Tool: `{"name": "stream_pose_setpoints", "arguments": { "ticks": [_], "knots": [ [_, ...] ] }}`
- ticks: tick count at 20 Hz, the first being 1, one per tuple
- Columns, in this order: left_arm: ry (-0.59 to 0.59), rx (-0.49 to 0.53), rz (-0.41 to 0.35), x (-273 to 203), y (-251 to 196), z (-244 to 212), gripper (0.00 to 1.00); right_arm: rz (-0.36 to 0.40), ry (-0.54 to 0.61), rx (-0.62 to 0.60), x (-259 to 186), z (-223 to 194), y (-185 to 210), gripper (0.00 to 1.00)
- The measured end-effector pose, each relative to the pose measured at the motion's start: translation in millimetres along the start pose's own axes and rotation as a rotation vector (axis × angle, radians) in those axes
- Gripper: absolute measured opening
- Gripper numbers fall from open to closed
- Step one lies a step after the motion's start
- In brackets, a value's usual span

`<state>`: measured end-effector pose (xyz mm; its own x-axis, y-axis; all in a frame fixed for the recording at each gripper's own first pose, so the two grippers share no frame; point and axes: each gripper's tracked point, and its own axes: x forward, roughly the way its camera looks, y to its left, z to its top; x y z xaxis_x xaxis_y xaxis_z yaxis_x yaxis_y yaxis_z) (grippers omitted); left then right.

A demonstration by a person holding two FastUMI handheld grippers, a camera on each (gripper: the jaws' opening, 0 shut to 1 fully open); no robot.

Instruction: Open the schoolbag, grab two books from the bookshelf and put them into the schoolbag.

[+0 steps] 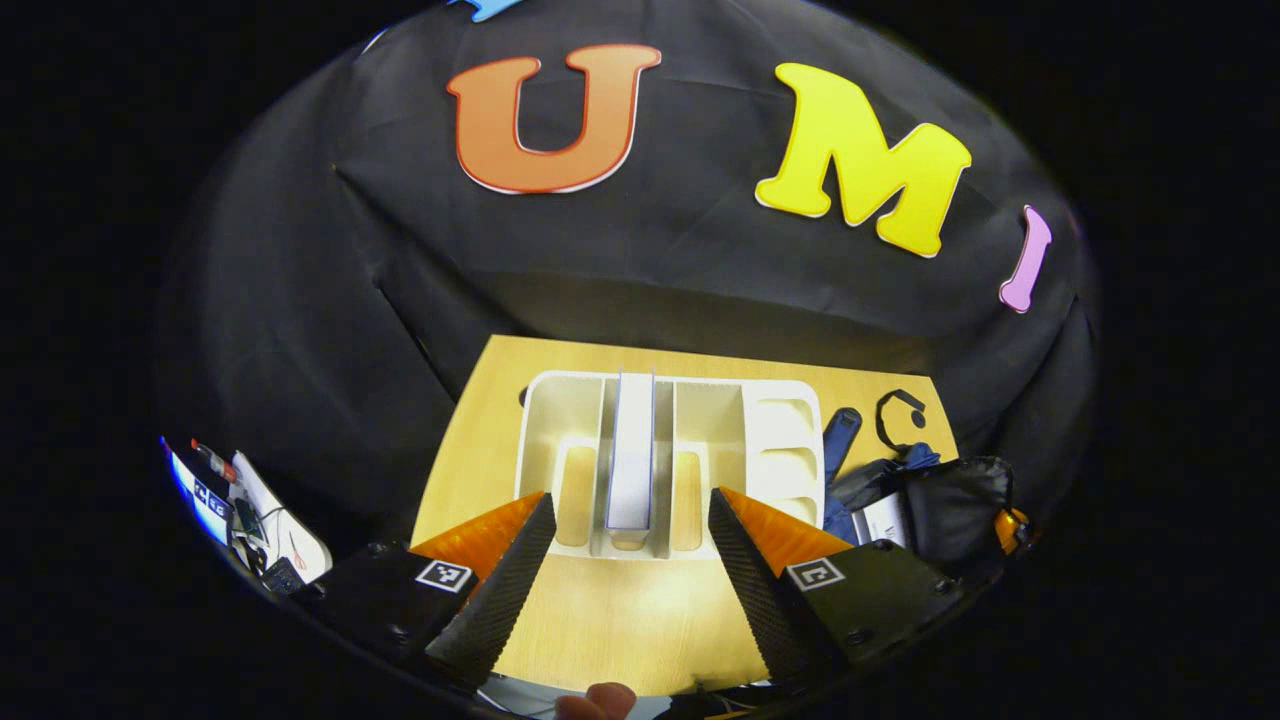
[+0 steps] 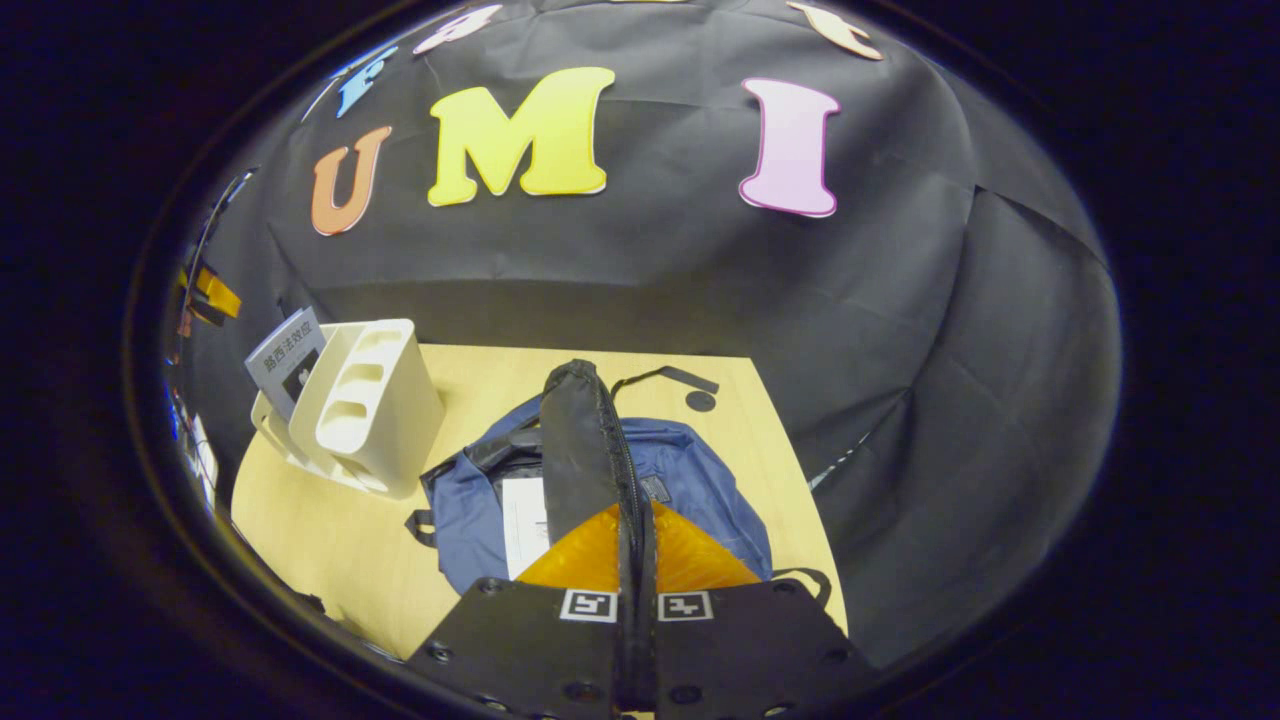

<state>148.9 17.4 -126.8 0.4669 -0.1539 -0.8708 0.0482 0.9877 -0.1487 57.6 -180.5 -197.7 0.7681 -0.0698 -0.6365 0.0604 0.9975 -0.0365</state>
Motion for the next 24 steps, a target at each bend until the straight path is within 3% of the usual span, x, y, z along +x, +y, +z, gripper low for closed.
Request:
{"name": "stream_pose_setpoints", "arguments": {
  "ticks": [6, 10, 18, 24],
  "knots": [
    [0.184, 0.06, -0.026, 51.3, 7.8, -5.4, 0.98, -0.034, 0.011, -0.017, 5.0, -2.3, -8.5, 0.0],
    [0.247, 0.114, -0.015, 82.9, 16.2, -1.7, 0.98, -0.047, 0.023, -0.008, 7.4, -6.3, -9.6, 0.0],
    [0.408, 0.093, -0.028, 115.3, 15.9, -24.1, 1.0, -0.071, 0.029, 0.01, 8.9, -6.4, -13.4, 0.0],
    [0.472, 0.072, -0.038, 125.2, 14.0, -32.3, 0.92, -0.078, 0.034, 0.02, 11.6, -6.6, -12.2, 0.0]
  ]
}}
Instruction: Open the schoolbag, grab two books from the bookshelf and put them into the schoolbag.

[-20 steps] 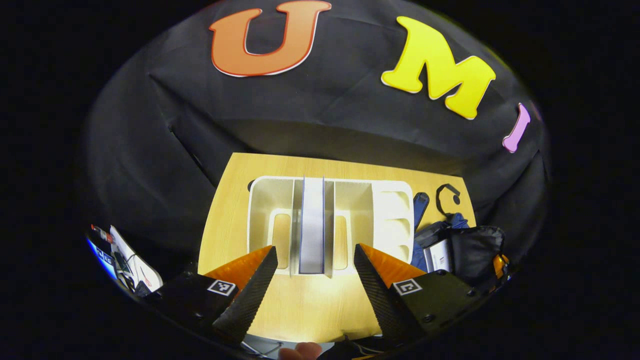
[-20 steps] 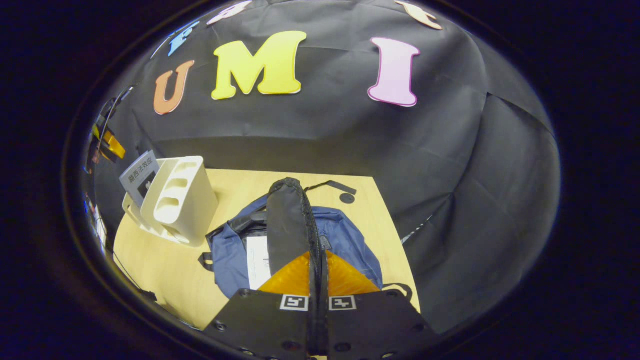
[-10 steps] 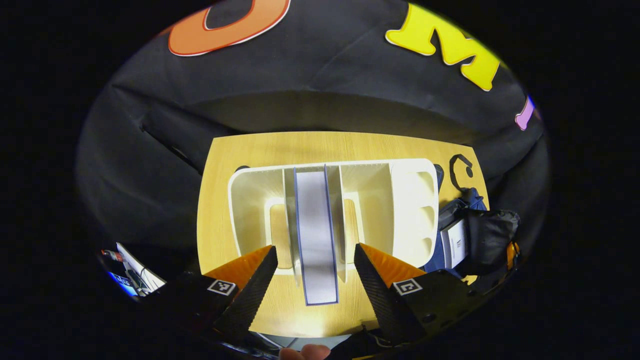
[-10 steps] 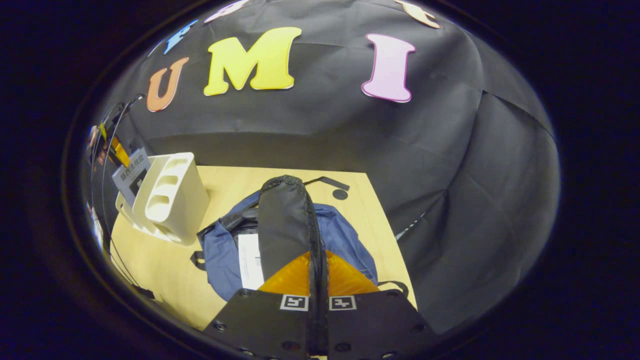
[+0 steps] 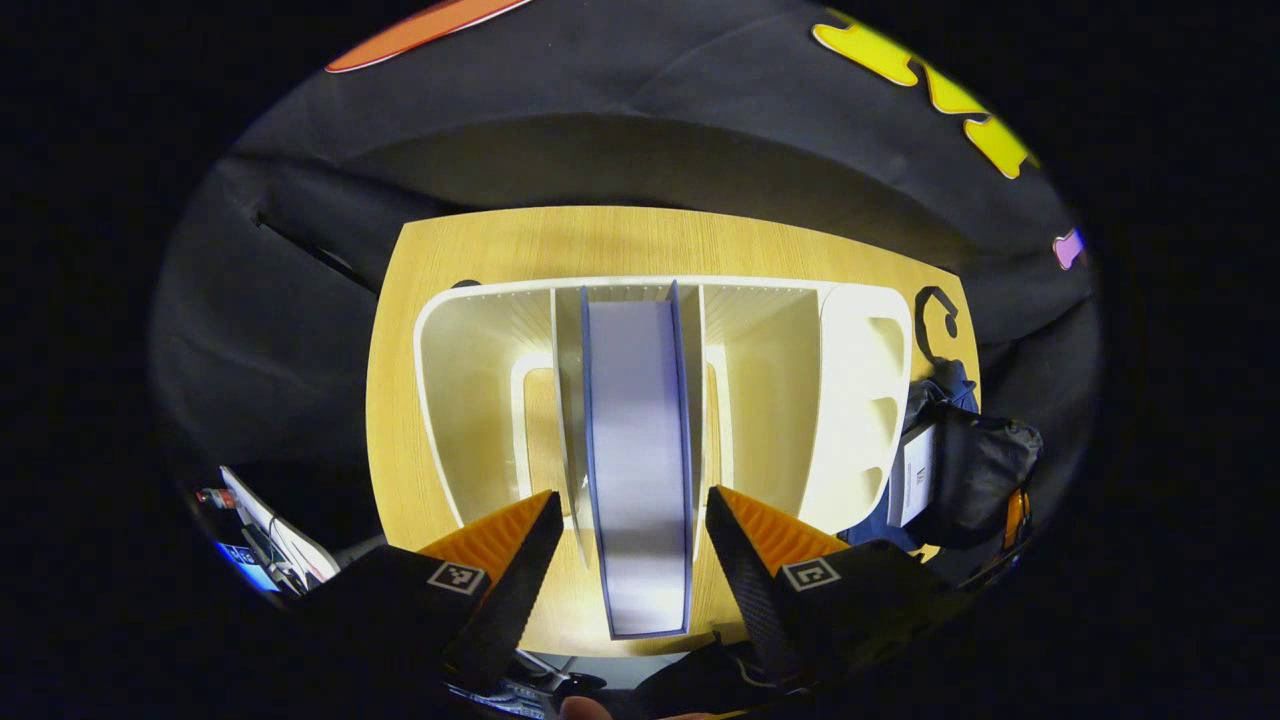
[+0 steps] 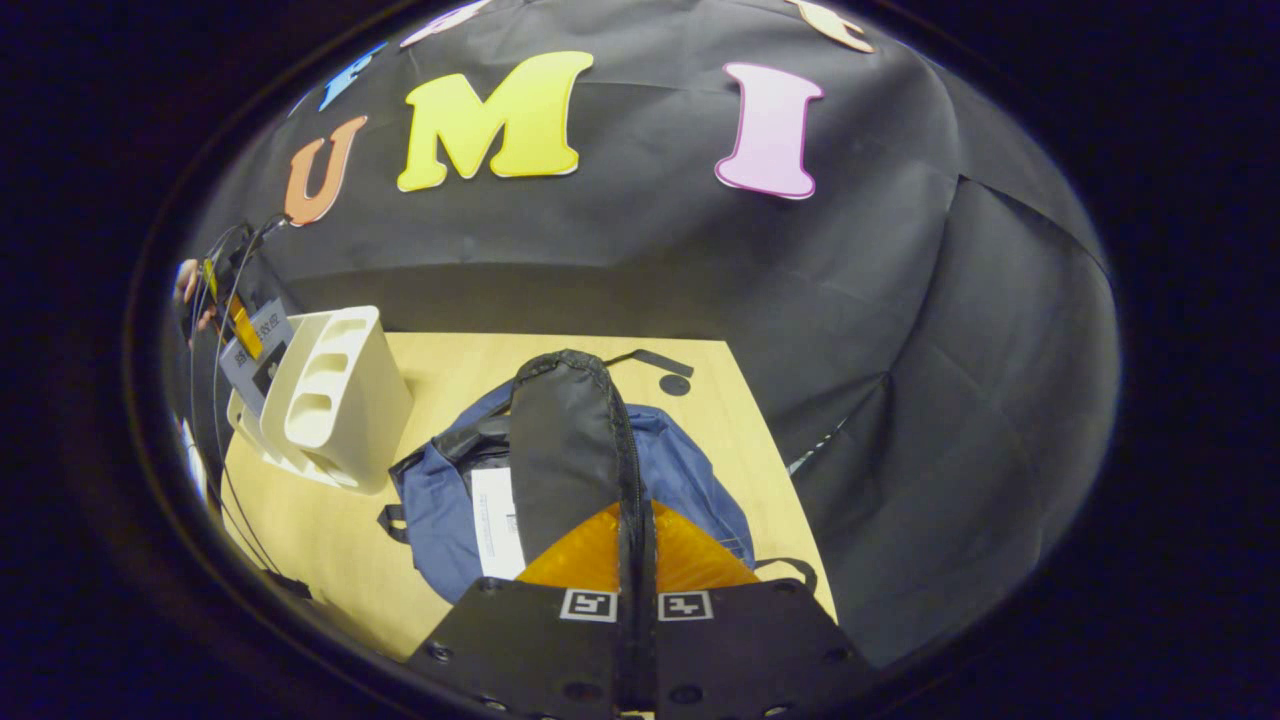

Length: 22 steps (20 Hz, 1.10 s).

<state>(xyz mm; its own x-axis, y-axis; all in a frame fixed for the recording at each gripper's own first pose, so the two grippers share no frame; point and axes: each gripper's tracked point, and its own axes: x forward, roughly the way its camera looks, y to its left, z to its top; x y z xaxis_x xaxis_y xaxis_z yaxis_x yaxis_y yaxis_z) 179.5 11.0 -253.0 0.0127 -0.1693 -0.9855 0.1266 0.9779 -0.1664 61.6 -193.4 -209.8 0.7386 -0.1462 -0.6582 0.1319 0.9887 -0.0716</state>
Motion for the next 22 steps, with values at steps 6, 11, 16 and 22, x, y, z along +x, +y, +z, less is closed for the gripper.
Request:
{"name": "stream_pose_setpoints", "arguments": {
  "ticks": [6, 11, 16, 22],
  "knots": [
    [0.037, -0.01, 0.043, 8.8, 5.8, 1.9, 0.8, -0.004, 0.002, 0.006, -0.7, -1.8, -2.3, 0.0],
    [0.069, -0.052, 0.058, 11.9, 8.6, -2.9, 0.56, 0.004, 0.0, 0.006, -0.7, -1.8, -1.1, 0.0],
    [0.046, -0.111, 0.04, -0.1, 6.8, -11.4, 0.44, 0.018, -0.005, 0.004, -2.0, -3.1, -0.4, 0.0],
    [-0.031, -0.14, -0.005, -54.7, 5.9, -38.2, 0.42, 0.044, -0.021, 0.0, -7.4, -4.0, 4.4, 0.0]
  ]
}}
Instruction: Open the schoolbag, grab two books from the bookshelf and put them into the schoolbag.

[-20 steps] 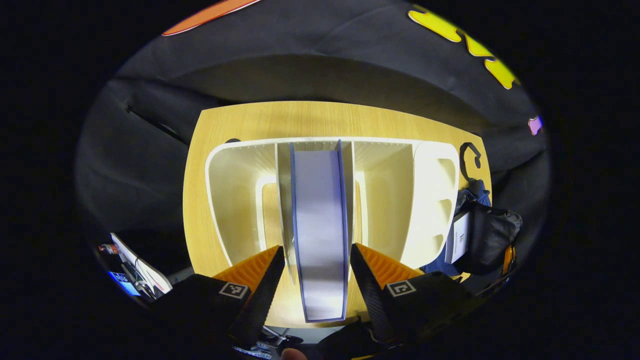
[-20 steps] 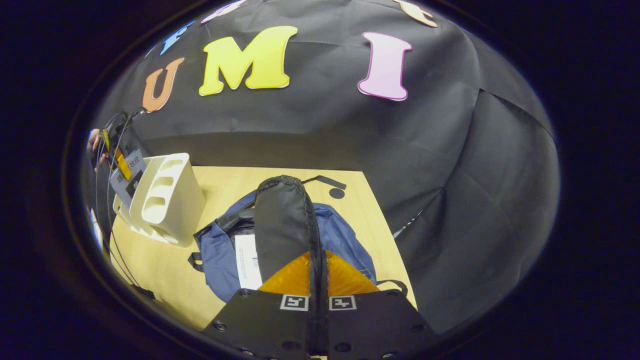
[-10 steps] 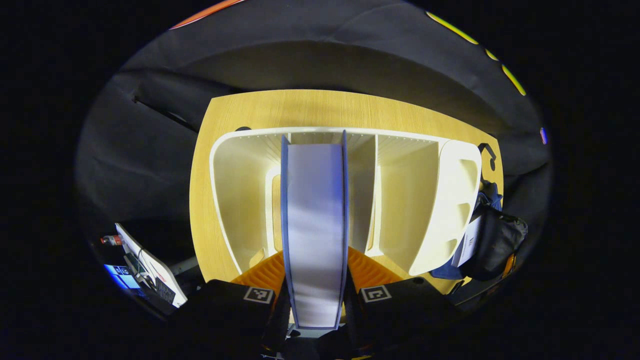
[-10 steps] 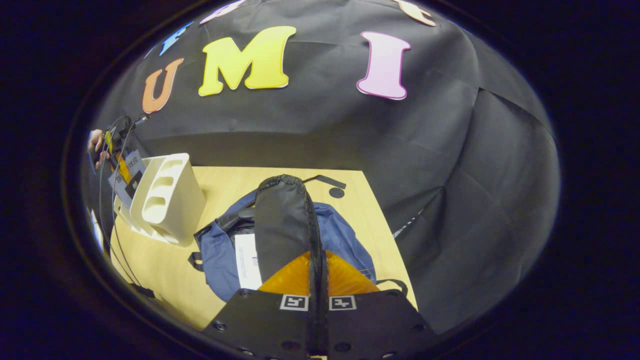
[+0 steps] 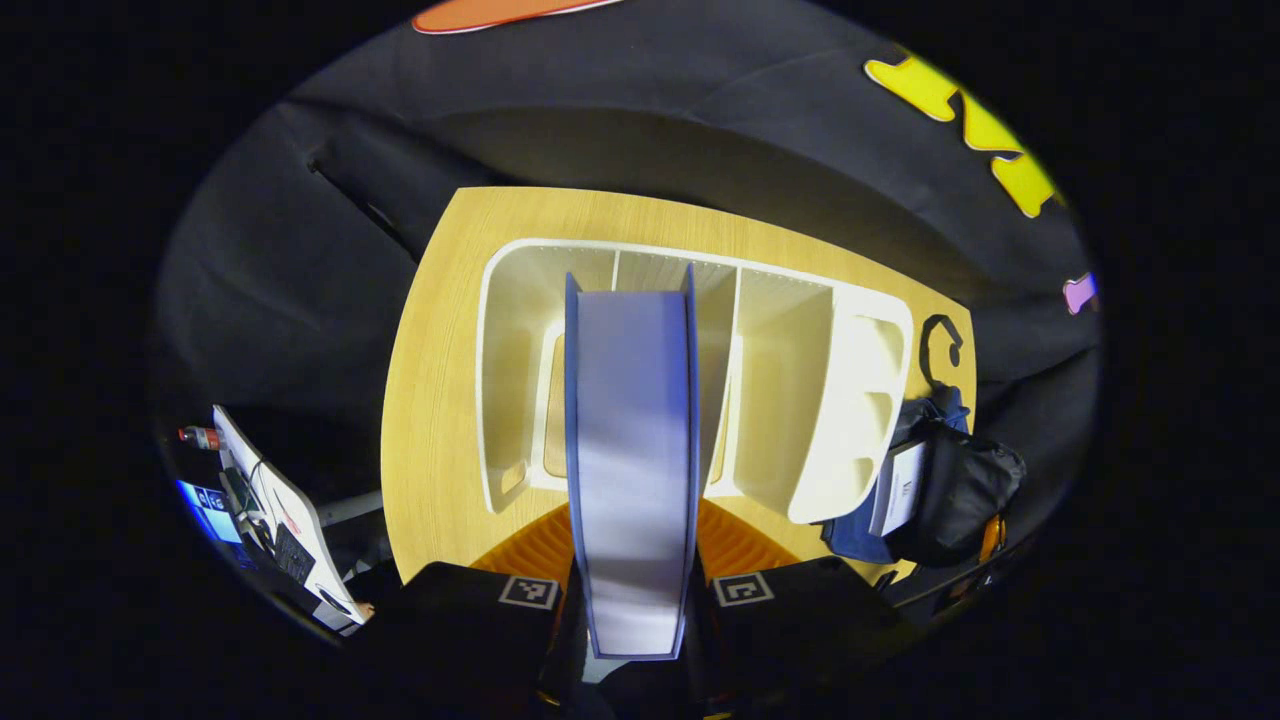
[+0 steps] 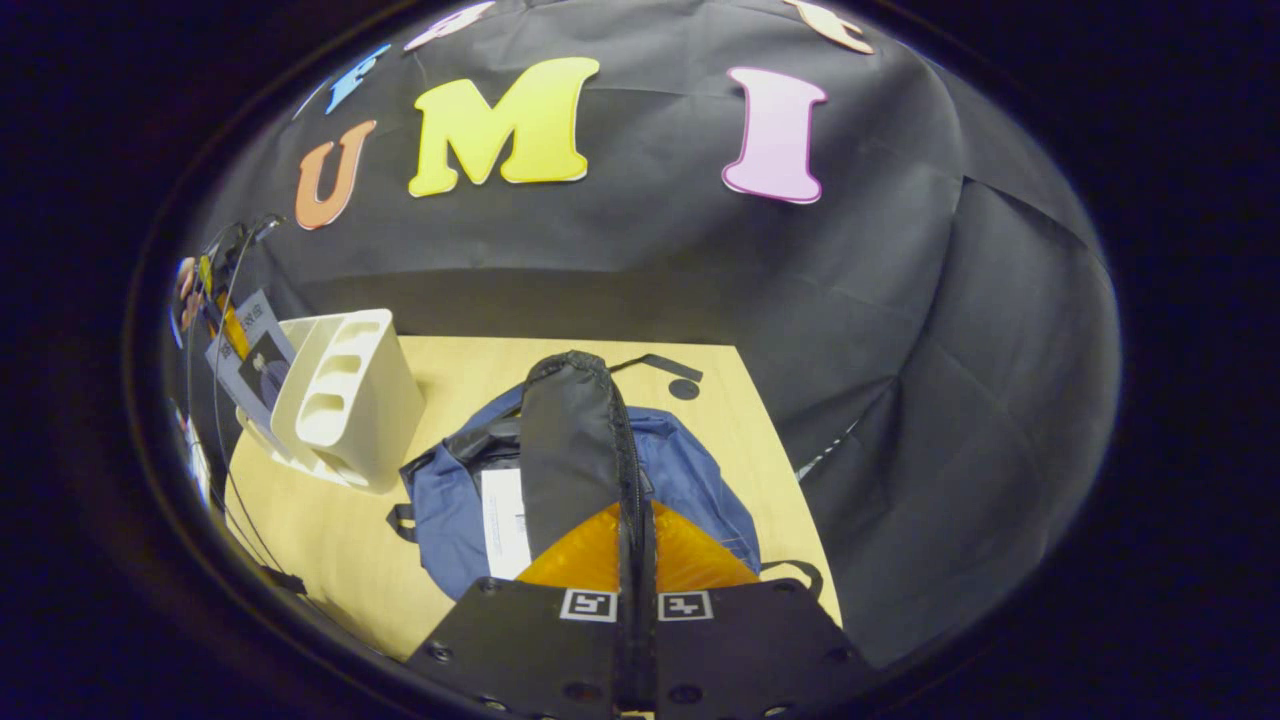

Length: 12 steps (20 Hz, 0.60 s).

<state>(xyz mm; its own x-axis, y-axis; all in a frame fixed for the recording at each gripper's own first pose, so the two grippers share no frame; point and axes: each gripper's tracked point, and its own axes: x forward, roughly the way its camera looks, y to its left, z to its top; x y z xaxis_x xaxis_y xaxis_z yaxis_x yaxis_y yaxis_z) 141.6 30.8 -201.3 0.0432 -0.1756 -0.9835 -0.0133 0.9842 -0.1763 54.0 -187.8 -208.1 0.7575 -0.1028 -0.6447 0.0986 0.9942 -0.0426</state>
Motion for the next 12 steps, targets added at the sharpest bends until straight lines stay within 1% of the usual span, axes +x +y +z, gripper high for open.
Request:
{"name": "stream_pose_setpoints", "arguments": {
  "ticks": [4, 8, 9, 12],
  "knots": [
    [-0.062, -0.019, -0.031, -49.0, 10.7, -26.6, 0.42, 0.016, -0.012, -0.016, -6.5, -1.7, 4.1, 0.0],
    [-0.117, -0.082, -0.107, -95.8, 16.9, -60.8, 0.42, 0.035, -0.011, -0.027, -9.0, -6.4, 10.4, 0.0],
    [-0.132, -0.105, -0.137, -106.1, 15.9, -68.3, 0.42, 0.036, -0.01, -0.032, -10.4, -7.3, 10.6, 0.0],
    [-0.171, -0.181, -0.282, -128.7, -4.8, -88.6, 0.42, 0.036, -0.013, -0.039, -13.2, -8.6, 10.0, 0.0]
  ]
}}
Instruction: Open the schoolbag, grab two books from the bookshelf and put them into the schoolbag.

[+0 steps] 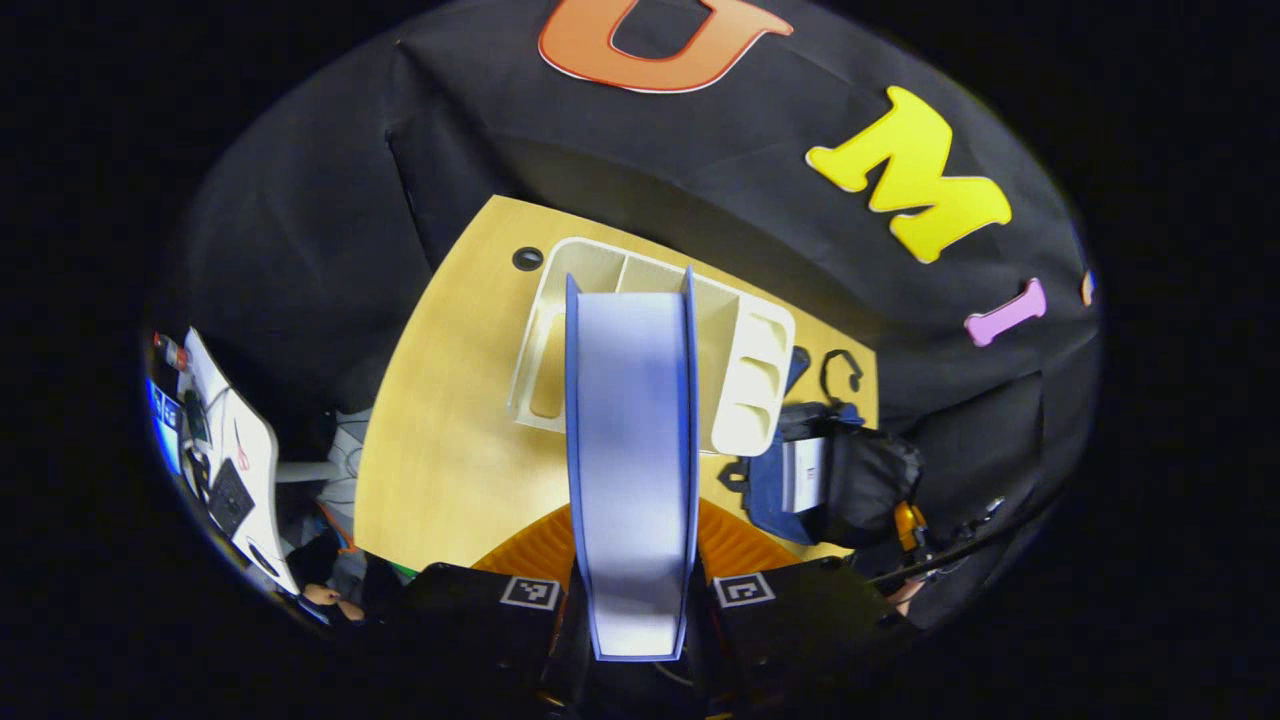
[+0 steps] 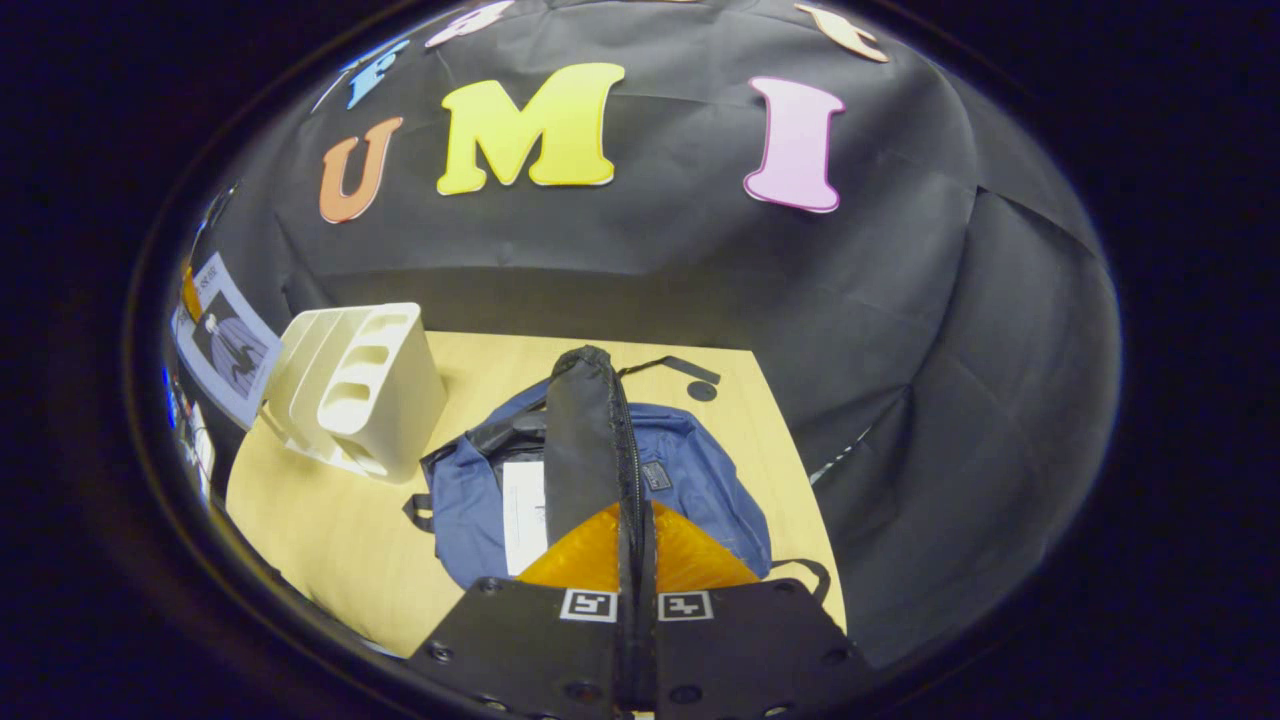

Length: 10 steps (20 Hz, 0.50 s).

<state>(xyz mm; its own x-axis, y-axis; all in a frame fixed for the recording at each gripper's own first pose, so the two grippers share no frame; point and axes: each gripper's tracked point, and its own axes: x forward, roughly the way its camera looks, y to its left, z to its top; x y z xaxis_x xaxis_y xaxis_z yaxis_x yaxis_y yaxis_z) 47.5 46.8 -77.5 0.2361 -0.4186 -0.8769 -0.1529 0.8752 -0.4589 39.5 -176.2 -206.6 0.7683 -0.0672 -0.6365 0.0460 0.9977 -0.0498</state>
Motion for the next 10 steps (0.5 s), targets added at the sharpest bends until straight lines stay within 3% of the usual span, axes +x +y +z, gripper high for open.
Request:
{"name": "stream_pose_setpoints", "arguments": {
  "ticks": [5, 10],
  "knots": [
    [-0.031, -0.097, -0.206, -9.1, -31.5, -22.0, 0.41, 0.004, -0.001, -0.013, -3.6, -0.3, 4.4, 0.0],
    [-0.048, -0.096, -0.367, 17.8, -73.7, -45.0, 0.42, 0.004, -0.003, -0.024, -6.5, -3.6, 1.8, 0.0]
  ]
}}
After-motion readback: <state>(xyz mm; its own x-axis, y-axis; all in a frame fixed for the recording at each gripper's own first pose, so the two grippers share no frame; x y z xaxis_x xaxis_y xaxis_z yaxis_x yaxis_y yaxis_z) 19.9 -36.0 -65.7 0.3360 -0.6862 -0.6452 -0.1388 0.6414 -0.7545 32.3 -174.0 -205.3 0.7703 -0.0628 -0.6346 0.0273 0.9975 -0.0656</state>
